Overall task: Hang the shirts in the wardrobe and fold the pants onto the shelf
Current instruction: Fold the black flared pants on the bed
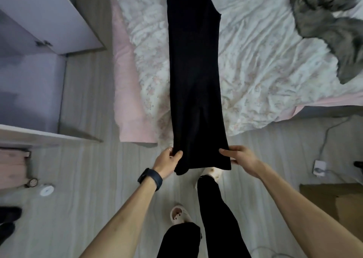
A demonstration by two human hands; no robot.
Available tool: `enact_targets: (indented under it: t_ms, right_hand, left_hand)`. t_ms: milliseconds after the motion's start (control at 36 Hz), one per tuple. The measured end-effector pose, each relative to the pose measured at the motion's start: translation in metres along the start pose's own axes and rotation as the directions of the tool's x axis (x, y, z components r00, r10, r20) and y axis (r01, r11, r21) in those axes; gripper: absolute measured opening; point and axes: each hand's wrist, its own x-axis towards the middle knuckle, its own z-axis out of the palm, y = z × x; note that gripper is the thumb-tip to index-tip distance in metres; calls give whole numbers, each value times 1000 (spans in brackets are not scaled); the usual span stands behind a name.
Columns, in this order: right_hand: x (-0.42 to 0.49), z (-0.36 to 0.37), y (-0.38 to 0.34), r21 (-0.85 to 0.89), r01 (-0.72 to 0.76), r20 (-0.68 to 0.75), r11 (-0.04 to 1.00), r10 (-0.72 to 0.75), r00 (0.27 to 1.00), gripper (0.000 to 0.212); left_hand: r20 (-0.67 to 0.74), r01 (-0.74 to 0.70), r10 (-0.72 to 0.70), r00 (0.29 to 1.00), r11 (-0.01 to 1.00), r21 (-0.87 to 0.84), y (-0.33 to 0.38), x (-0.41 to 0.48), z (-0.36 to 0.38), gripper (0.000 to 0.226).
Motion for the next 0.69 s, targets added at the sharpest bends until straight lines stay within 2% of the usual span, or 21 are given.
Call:
enact_targets:
  t_ms: [83,139,250,333,389,556,694]
  right_hand:
    - [-16,8,-7,44,30,-14,999,-30,999,24]
    - [-28,12,-10,47,50,-42,998,-48,998,23]
    - [-45,16,-9,107,91,-151,990,-74,986,19]
    - [-51,17,-10,137,103,-221,985,-71,973,17]
    - [-57,16,-13,148,95,-243,984,-57,968,15]
    - [-80,14,-10,195,26,-246,980,23,969,16]
    - [-97,18,-13,184,102,-399,978,-21,917,15]
  left_hand:
    - [73,-55,51,996,997,61,7,-12,-6,21]
    - [68,-48,45,997,998,35,10,-19,-8,23]
    - [-37,46,-55,998,978,-204,11,-31,-15,20]
    - [-52,101,-130,990,921,-376,13,-36,-21,21]
    - [-26,140,-168,985,891,-431,14,-40,-25,22]
    - [66,226,-218,974,895,-384,26,-60,-37,11]
    - [-65,87,-99,993,982,-167,41,-75,-42,19]
